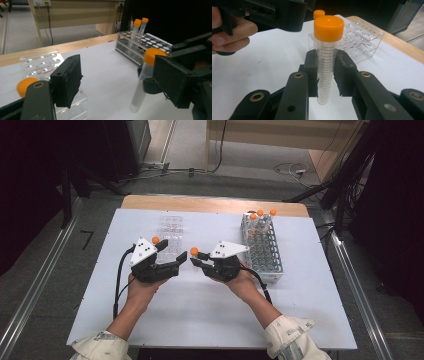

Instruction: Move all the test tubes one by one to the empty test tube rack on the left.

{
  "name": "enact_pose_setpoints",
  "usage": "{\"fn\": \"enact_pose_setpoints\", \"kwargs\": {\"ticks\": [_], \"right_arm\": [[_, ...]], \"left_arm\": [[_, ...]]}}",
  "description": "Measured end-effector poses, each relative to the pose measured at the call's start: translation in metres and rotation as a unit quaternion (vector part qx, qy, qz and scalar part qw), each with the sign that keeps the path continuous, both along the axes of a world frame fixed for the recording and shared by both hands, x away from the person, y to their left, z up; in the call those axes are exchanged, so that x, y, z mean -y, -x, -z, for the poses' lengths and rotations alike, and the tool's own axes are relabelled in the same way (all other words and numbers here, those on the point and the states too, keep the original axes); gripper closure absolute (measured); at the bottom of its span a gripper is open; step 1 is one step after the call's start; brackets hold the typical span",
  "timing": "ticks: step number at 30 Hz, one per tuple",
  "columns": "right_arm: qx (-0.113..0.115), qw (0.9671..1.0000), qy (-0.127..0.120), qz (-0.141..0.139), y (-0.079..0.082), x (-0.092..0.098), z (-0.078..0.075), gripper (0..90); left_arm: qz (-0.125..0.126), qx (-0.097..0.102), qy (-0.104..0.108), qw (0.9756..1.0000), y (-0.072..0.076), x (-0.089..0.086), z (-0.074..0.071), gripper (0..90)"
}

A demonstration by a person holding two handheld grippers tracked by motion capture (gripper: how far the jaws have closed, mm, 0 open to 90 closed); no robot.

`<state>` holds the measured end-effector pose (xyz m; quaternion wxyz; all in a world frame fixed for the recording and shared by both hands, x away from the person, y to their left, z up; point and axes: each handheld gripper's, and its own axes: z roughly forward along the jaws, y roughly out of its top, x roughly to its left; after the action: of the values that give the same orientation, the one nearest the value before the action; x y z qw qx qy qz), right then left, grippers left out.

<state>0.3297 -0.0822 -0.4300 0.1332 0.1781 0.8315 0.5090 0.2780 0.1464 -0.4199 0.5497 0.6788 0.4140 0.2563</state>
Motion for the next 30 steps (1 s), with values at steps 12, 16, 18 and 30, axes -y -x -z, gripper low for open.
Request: {"fn": "enact_pose_setpoints", "kwargs": {"ticks": [12, 16, 18, 30], "right_arm": [[-0.015, 0.9999, -0.001, -0.007, 0.000, -0.011, 0.011, 71.4], [-0.018, 0.9998, -0.004, -0.007, 0.001, -0.013, 0.012, 71.4], [-0.019, 0.9998, -0.004, -0.007, 0.001, -0.013, 0.012, 71.4], [-0.024, 0.9996, -0.005, -0.012, 0.001, -0.015, 0.013, 71.4]], "left_arm": [[0.042, -0.012, 0.005, 0.9990, -0.001, 0.012, 0.007, 35.8], [0.053, -0.016, 0.003, 0.9985, -0.002, 0.014, 0.010, 41.7], [0.059, -0.016, 0.005, 0.9981, -0.002, 0.014, 0.010, 44.8], [0.068, -0.018, 0.014, 0.9974, -0.001, 0.015, 0.012, 60.7]]}}
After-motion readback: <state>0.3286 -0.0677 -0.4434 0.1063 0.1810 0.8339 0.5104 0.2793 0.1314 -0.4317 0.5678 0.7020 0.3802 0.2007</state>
